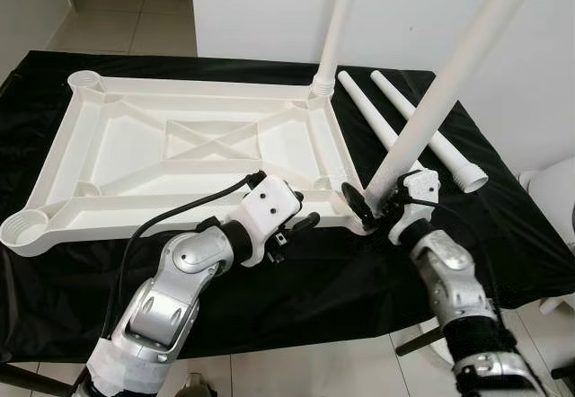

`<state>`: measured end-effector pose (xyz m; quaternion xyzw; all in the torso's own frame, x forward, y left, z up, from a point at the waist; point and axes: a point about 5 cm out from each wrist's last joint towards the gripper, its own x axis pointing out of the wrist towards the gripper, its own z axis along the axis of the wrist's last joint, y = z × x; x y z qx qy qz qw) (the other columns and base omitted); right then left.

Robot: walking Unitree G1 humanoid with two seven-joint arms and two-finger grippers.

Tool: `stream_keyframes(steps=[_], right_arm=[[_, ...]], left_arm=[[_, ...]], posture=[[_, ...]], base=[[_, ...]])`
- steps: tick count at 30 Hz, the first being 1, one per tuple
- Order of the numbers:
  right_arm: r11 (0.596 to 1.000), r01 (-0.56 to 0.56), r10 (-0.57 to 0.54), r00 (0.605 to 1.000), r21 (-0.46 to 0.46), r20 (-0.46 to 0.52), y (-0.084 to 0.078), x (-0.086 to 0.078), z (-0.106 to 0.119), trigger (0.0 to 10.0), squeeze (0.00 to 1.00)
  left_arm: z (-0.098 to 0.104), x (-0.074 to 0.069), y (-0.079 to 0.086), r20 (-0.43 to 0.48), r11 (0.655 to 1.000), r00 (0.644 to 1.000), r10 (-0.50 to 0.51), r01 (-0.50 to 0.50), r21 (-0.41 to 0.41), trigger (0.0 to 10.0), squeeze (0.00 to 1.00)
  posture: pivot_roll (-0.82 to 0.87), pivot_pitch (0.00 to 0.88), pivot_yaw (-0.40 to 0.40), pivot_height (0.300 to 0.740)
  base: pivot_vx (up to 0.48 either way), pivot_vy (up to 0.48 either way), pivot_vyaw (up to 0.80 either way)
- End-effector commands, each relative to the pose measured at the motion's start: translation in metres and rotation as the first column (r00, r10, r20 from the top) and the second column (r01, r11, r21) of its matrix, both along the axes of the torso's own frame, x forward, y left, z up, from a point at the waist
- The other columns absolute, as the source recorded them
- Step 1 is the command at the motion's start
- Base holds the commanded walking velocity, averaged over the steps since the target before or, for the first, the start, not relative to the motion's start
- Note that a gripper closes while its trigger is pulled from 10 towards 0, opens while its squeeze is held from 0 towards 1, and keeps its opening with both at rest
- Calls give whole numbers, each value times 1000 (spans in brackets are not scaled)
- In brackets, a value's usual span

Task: Building children table

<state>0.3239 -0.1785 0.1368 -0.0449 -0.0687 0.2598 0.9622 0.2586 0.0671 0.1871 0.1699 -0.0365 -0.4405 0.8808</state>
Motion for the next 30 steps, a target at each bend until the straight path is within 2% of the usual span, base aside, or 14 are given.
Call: stream_keyframes(steps=[1, 5, 6, 16, 25, 26, 27, 29, 30], right_arm=[[999, -32, 32, 999, -9, -34, -1, -1, -6, 10000, 0], [996, -65, 63, 997, -56, -38, -3, 2, -6, 10000, 0], [995, -80, 77, 996, -63, -47, -4, 2, -7, 0, 0], [992, -107, 102, 992, -70, -75, -8, 5, -10, 0, 0], [998, -57, 55, 993, -11, -100, -4, 4, -16, 0, 0], [1000, -18, 19, 993, 8, -115, 2, 4, -20, 10000, 0], [1000, -18, 19, 993, 8, -115, 2, 4, -20, 10000, 0], [996, 86, -80, 987, 31, -142, 14, 4, -26, 10000, 0], [996, 86, -80, 987, 31, -142, 14, 4, -26, 10000, 0]], left_arm=[[-1, 0, -5, 1, 1000, 1000, -24, 24, 4, 10000, 0], [-1, 0, -6, 1, 1000, 1000, -26, 26, 3, 10000, 0], [-2, 0, -7, 0, 1000, 1000, -28, 28, 4, 10000, 0], [-8, -3, -13, -11, 999, 999, -44, 44, 8, 10000, 0], [-20, 0, -16, -34, 1000, 999, -17, 18, 16, 10000, 0], [-21, 1, -16, -35, 1000, 999, -10, 10, 9, 10000, 0], [-21, 1, -16, -35, 1000, 999, -10, 10, 9, 10000, 0], [-20, 3, -18, -36, 1000, 999, 7, -7, -12, 10000, 0], [-20, 3, -18, -36, 1000, 999, 7, -7, -12, 10000, 0]], posture=[[98, 72, -72, 740], [100, 70, -74, 740], [100, 70, -74, 740], [105, 64, -83, 740], [99, 61, -95, 740], [98, 59, -100, 740], [98, 59, -100, 740], [96, 55, -102, 740], [96, 55, -102, 740]], base=[[0, 0, 0], [0, 0, 0], [0, 0, 0], [0, 0, 0], [0, 0, 0], [0, 0, 0], [0, 0, 0], [0, 0, 0], [0, 0, 0]])
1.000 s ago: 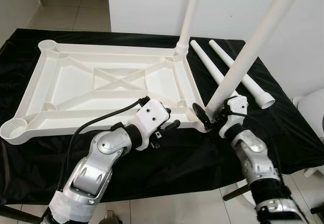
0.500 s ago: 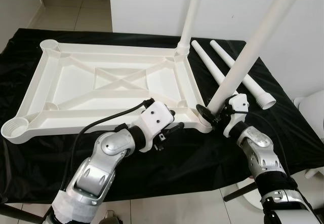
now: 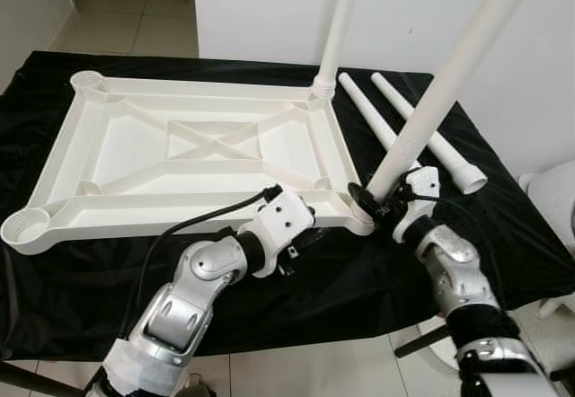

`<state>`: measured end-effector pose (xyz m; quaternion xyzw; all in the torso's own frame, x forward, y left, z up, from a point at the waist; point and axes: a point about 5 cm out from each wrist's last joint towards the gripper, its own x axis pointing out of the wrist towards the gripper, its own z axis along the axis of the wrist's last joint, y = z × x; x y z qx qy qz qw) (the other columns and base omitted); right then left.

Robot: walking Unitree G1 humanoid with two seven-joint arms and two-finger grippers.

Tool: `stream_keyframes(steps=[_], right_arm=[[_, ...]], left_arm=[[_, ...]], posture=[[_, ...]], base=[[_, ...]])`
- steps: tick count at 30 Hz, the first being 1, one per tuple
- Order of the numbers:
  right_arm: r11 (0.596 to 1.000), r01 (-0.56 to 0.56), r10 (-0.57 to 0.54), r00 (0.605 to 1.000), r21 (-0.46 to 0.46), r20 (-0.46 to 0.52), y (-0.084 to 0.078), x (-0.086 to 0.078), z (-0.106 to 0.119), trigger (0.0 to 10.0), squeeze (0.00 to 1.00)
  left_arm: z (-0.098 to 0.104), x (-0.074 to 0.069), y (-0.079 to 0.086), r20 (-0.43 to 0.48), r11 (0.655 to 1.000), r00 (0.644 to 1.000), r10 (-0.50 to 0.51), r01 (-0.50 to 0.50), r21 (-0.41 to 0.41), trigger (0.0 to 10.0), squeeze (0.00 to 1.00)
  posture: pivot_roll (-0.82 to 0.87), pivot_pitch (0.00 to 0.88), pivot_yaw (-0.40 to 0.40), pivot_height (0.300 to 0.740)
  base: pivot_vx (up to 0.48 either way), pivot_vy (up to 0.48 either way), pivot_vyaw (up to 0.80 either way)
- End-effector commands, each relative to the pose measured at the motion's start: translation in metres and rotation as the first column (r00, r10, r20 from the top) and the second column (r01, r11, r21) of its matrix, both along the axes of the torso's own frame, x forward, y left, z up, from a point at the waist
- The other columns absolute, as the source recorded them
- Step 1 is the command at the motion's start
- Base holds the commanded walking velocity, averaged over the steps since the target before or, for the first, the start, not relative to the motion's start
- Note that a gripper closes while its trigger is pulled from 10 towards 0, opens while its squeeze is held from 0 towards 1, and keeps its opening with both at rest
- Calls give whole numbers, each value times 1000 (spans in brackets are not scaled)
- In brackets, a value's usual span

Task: Building children table

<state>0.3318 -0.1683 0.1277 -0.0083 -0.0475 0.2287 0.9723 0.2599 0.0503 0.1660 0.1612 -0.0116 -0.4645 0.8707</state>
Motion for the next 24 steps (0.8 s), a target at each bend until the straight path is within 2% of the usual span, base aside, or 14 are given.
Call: stream_keyframes(steps=[1, 2, 4, 6, 7, 9, 10, 11, 13, 18, 21, 22, 23, 24], right_arm=[[998, 55, -56, 994, -18, -89, 10, -4, -19, 10000, 0], [998, 55, -56, 994, -18, -89, 10, -4, -19, 10000, 0], [997, 68, -66, 995, 25, -77, 28, -7, -18, 10000, 0], [996, 83, -80, 994, 38, -74, 33, -7, -18, 10000, 0], [988, 139, -133, 987, 62, -86, 37, -7, -19, 10000, 0], [988, 139, -133, 987, 62, -86, 37, -7, -19, 10000, 0], [952, 287, -276, 955, 110, -105, 44, -7, -20, 10000, 0], [952, 287, -276, 955, 110, -105, 44, -7, -20, 10000, 0], [921, 368, -354, 927, 127, -122, 51, -8, -21, 10000, 0], [916, 382, -365, 921, 125, -135, 61, -9, -21, 10000, 0], [924, 357, -342, 932, 138, -119, 65, -10, -17, 10000, 0], [926, 350, -336, 935, 141, -116, 64, -10, -17, 10000, 59], [926, 350, -336, 935, 141, -116, 64, -10, -17, 10000, 59], [927, 341, -328, 939, 155, -106, 62, -11, -15, 10000, 1000]], left_arm=[[1, 2, -2, 20, 998, 998, 55, -54, -33, 10000, 0], [1, 2, -2, 20, 998, 998, 55, -54, -33, 10000, 0], [1, 1, -5, 14, 998, 999, 51, -51, -48, 10000, 0], [0, 1, -6, 13, 997, 999, 50, -49, -51, 10000, 0], [0, 1, -7, 11, 997, 999, 51, -50, -55, 10000, 0], [0, 1, -7, 11, 997, 999, 51, -50, -55, 10000, 0], [0, 3, -5, 12, 996, 998, 64, -63, -63, 10000, 0], [0, 3, -5, 12, 996, 998, 64, -63, -63, 10000, 0], [2, 6, -2, 14, 994, 996, 85, -84, -72, 10000, 0], [4, 12, 2, 16, 991, 994, 110, -108, -82, 10000, 0], [5, 16, 5, 20, 989, 992, 128, -125, -84, 10000, 0], [4, 17, 6, 21, 988, 991, 133, -131, -83, 10000, 0], [4, 17, 6, 21, 988, 991, 133, -131, -83, 10000, 0], [3, 18, 8, 22, 988, 990, 137, -135, -78, 10000, 0]], posture=[[98, 54, -102, 740], [98, 54, -102, 740], [97, 50, -99, 740], [97, 50, -99, 740], [95, 46, -97, 740], [95, 46, -97, 740], [89, 37, -91, 740], [89, 37, -91, 740], [89, 35, -90, 740], [87, 34, -91, 740], [82, 23, -92, 740], [82, 23, -92, 740], [82, 23, -92, 740], [84, 19, -92, 740]], base=[[0, 0, 0], [0, 0, 0], [0, 0, 0], [0, 0, 0], [0, 0, 0], [0, 0, 0], [0, 0, 0], [0, 0, 0], [0, 0, 0], [0, 0, 0], [0, 0, 0], [0, 0, 0], [0, 0, 0], [0, 0, 0]])
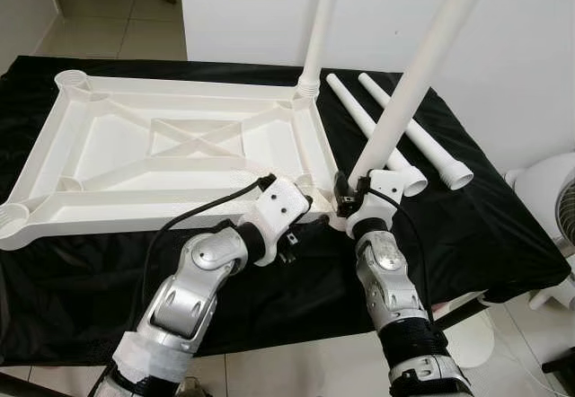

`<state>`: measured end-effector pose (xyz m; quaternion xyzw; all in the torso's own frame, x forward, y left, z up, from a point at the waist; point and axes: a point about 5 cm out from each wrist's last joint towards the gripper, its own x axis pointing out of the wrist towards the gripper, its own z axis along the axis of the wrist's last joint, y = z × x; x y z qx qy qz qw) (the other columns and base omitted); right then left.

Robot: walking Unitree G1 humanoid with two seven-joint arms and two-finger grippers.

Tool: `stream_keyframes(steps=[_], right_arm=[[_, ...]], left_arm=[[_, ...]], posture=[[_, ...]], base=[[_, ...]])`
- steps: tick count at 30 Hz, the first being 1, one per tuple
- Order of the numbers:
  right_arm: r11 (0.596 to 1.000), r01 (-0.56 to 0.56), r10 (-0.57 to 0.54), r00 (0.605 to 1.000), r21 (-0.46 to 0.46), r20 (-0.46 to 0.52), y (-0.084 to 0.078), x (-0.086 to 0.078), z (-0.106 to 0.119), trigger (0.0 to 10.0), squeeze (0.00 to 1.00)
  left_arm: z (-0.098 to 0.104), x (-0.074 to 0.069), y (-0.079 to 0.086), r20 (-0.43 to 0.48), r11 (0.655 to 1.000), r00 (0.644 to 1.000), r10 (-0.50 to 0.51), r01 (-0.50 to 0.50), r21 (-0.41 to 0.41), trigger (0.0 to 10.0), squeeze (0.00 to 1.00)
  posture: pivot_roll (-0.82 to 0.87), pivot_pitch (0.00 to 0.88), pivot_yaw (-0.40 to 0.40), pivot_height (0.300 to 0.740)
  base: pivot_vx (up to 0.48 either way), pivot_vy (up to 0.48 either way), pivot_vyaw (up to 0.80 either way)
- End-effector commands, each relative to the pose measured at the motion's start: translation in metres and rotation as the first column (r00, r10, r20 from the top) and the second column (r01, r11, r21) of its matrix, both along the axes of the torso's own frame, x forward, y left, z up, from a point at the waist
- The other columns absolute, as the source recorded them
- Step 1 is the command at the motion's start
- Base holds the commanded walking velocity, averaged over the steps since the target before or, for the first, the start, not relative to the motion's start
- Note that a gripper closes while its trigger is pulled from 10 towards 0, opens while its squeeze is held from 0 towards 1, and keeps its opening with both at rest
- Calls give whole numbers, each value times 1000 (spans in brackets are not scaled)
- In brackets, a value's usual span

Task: Building children table

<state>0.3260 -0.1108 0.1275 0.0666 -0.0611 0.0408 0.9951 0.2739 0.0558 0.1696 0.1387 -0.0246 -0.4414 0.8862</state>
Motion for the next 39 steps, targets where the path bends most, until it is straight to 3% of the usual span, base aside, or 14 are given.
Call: stream_keyframes(steps=[1, 6, 7, 10, 13, 14, 20, 32, 33, 35, 36, 39], right_arm=[[999, -39, 40, 997, 27, -58, 3, -5, -13, 10000, 1000], [996, -85, 86, 996, 20, -22, 1, -6, -8, 10000, 1000], [984, -176, 176, 984, -3, 13, -2, -9, -4, 10000, 1000], [981, -195, 195, 981, -16, 21, -3, -10, -3, 10000, 1000], [972, -229, 230, 973, -56, 25, -17, -10, -1, 10000, 1000], [965, -250, 252, 967, -82, 22, -25, -8, 0, 10000, 0], [926, -340, 345, 939, -166, 4, -50, -4, 6, 10000, 0], [846, -449, 451, 890, -288, -64, -66, 9, 4, 10000, 0], [838, -461, 460, 885, -293, -76, -66, 10, 2, 3373, 0], [832, -468, 466, 881, -296, -83, -66, 11, 1, 3373, 0], [832, -475, 470, 878, -288, -90, -66, 12, -1, 0, 0], [827, -485, 478, 873, -283, -100, -68, 13, -4, 0, 0]], left_arm=[[-1, 4, 2, 16, 996, 996, 89, -88, -18, 10000, 0], [-1, 4, 3, 15, 996, 996, 90, -90, -19, 10000, 0], [-1, 4, 4, 15, 996, 996, 92, -92, -20, 10000, 0], [-1, 4, 5, 17, 995, 995, 93, -93, -19, 10000, 0], [0, 3, 6, 17, 995, 995, 96, -96, -21, 10000, 0], [-1, 2, 6, 14, 995, 995, 96, -96, -21, 10000, 0], [-3, -2, 6, 5, 995, 995, 95, -95, -21, 10000, 0], [-3, -3, 9, 0, 996, 996, 92, -92, -13, 10000, 0], [-4, -4, 9, -4, 996, 996, 91, -91, -12, 10000, 0], [-4, -4, 9, -6, 996, 996, 91, -91, -12, 10000, 0], [-5, -5, 9, -8, 996, 996, 91, -91, -10, 10000, 0], [-6, -6, 9, -10, 996, 996, 90, -90, -6, 10000, 0]], posture=[[84, 16, -91, 740], [87, 14, -91, 740], [90, 11, -90, 740], [90, 11, -90, 740], [94, 8, -88, 740], [94, 6, -88, 740], [96, 7, -83, 740], [99, 17, -72, 740], [100, 20, -73, 740], [100, 20, -73, 740], [103, 23, -76, 740], [102, 24, -75, 740]], base=[[0, 0, 0], [0, 0, 0], [0, 0, 0], [0, 0, 0], [0, 0, 0], [0, 0, 0], [0, 0, 0], [0, 0, 0], [0, 0, 0], [0, 0, 0], [0, 0, 0], [0, 0, 0]])
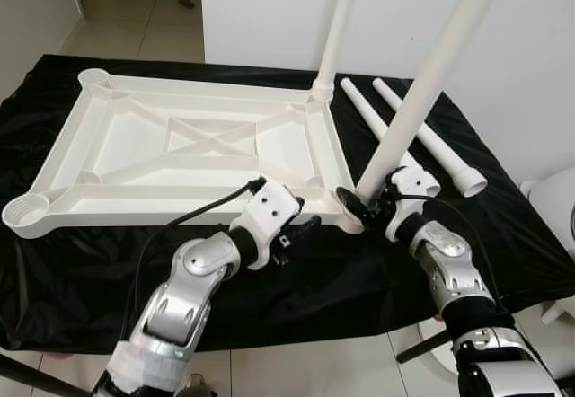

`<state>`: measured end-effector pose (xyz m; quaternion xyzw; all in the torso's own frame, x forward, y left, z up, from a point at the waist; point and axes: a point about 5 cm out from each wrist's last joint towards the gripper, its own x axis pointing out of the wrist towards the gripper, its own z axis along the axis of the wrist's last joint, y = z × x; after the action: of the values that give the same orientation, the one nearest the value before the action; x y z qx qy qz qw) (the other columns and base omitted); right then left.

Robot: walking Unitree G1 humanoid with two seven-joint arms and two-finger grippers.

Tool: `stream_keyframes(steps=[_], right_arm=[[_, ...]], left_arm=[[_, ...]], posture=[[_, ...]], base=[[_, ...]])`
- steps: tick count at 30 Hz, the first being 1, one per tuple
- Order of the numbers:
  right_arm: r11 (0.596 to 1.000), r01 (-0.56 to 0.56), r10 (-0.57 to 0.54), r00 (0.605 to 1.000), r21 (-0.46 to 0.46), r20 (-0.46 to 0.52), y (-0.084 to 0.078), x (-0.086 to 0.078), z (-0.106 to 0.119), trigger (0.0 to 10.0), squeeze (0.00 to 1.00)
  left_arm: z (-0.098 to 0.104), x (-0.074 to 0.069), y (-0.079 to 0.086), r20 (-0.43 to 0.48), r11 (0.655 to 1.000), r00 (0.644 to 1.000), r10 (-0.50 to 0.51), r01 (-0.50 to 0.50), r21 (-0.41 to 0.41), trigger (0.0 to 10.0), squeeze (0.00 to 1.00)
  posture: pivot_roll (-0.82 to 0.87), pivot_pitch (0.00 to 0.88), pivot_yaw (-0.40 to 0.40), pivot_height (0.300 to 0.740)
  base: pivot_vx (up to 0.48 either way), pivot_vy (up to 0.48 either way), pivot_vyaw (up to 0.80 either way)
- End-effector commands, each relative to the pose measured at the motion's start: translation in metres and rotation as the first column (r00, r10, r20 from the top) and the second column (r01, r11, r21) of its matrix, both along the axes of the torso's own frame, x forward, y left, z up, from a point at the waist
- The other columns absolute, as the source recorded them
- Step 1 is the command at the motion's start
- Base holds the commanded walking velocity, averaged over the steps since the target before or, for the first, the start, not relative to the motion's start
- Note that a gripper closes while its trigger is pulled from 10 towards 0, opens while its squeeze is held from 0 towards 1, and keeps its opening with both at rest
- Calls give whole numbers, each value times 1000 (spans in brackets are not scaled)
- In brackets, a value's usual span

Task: Building children table

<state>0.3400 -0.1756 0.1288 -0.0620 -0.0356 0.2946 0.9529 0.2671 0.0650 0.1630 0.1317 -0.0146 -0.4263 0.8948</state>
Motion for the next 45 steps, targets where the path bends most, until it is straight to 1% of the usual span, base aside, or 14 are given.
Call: stream_keyframes(steps=[1, 8, 9, 12, 13, 17, 18, 24, 32, 34, 40, 41, 42, 45], right_arm=[[1000, -6, 5, 1000, -23, -23, -4, 0, -5, 0, 0], [1000, -20, 19, 999, -16, -33, -2, 1, -8, 0, 0], [1000, -8, 8, 999, -8, -38, -1, 2, -8, 3451, 0], [1000, 4, -4, 999, -3, -46, -1, 3, -9, 3451, 0], [1000, 29, -29, 998, 2, -54, 0, 4, -9, 10000, 0], [997, 76, -77, 993, -9, -90, 7, 5, -14, 10000, 0], [991, 133, -131, 987, 15, -92, 16, 3, -17, 10000, 0], [972, 230, -227, 972, 47, -63, 34, -1, -17, 10000, 0], [848, 516, -509, 856, 120, -86, 48, -11, -12, 10000, 0], [830, 542, -534, 841, 136, -93, 51, -15, -12, 10000, 0], [852, 495, -488, 869, 168, -82, 64, -21, -7, 10000, 0], [855, 487, -479, 873, 179, -85, 62, -21, -6, 10000, 396], [869, 452, -441, 892, 202, -98, 63, -21, -6, 10000, 1000], [898, 371, -360, 928, 235, -89, 66, -23, -2, 10000, 1000]], left_arm=[[0, 1, -1, 8, 999, 999, 52, -52, 1, 10000, 0], [-1, -2, -3, 0, 999, 999, 38, -38, 1, 10000, 0], [-1, -2, -4, 0, 999, 999, 37, -37, 0, 10000, 0], [0, -2, -5, 0, 999, 999, 37, -37, -1, 10000, 0], [0, -1, -5, -1, 999, 999, 38, -38, -4, 10000, 0], [-1, -2, -6, -4, 999, 999, 42, -42, -8, 10000, 0], [-1, -1, -6, -7, 999, 999, 52, -52, -13, 10000, 0], [-1, -2, -6, -12, 998, 998, 57, -57, -17, 10000, 0], [-1, -2, -9, -16, 998, 998, 54, -54, -24, 10000, 0], [-1, -1, -9, -16, 998, 998, 54, -55, -25, 10000, 0], [1, 1, -9, -12, 998, 999, 52, -52, -26, 10000, 0], [1, 1, -9, -12, 998, 999, 52, -52, -23, 10000, 0], [1, 1, -8, -10, 998, 999, 51, -51, -21, 10000, 0], [2, 1, -7, -9, 998, 999, 52, -52, -19, 10000, 0]], posture=[[103, 26, -76, 740], [98, 35, -78, 740], [96, 37, -81, 740], [95, 41, -82, 740], [92, 43, -83, 740], [90, 48, -89, 740], [89, 52, -92, 740], [86, 57, -96, 740], [76, 61, -97, 740], [75, 60, -96, 740], [70, 60, -90, 740], [70, 60, -90, 740], [72, 60, -90, 740], [75, 63, -90, 740]], base=[[0, 0, 0], [0, 0, 0], [0, 0, 0], [0, 0, 0], [0, 0, 0], [0, 0, 0], [0, 0, 0], [0, 0, 0], [0, 0, 0], [0, 0, 0], [0, 0, 0], [0, 0, 0], [0, 0, 0], [0, 0, 0]])
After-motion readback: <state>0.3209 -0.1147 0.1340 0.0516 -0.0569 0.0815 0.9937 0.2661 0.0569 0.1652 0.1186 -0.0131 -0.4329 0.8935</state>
